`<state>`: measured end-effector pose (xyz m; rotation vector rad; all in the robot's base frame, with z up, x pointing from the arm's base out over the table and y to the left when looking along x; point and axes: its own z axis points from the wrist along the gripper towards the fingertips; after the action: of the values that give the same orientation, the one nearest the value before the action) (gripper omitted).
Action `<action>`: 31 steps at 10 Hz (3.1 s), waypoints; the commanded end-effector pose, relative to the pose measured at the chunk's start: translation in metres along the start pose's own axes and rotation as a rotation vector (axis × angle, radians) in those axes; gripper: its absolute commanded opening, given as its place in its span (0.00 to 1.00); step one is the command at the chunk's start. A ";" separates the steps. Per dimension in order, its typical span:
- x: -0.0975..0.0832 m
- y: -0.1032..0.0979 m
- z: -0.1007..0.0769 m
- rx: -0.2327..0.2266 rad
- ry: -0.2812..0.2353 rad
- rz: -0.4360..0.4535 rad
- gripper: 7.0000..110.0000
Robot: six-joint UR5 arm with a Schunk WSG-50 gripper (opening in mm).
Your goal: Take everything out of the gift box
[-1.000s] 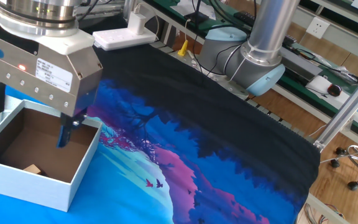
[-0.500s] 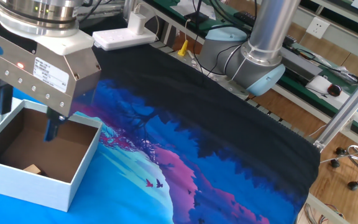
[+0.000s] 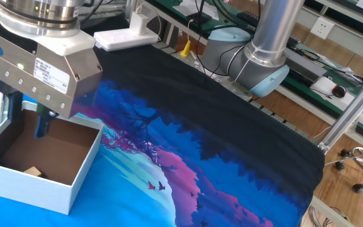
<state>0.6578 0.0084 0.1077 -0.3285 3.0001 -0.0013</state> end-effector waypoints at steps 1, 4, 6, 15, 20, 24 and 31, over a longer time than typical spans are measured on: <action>0.000 0.001 0.000 -0.009 0.002 0.020 0.15; 0.005 0.016 0.001 -0.067 0.023 0.029 0.00; 0.003 0.023 0.017 -0.099 0.017 0.031 0.00; 0.026 0.004 0.068 -0.080 0.047 0.046 0.15; 0.027 0.012 0.084 -0.106 0.056 0.060 0.36; 0.022 0.013 0.089 -0.096 0.052 0.096 0.36; 0.019 0.005 0.097 -0.072 0.047 0.101 0.15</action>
<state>0.6484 0.0106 0.0098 -0.2031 3.0682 0.1030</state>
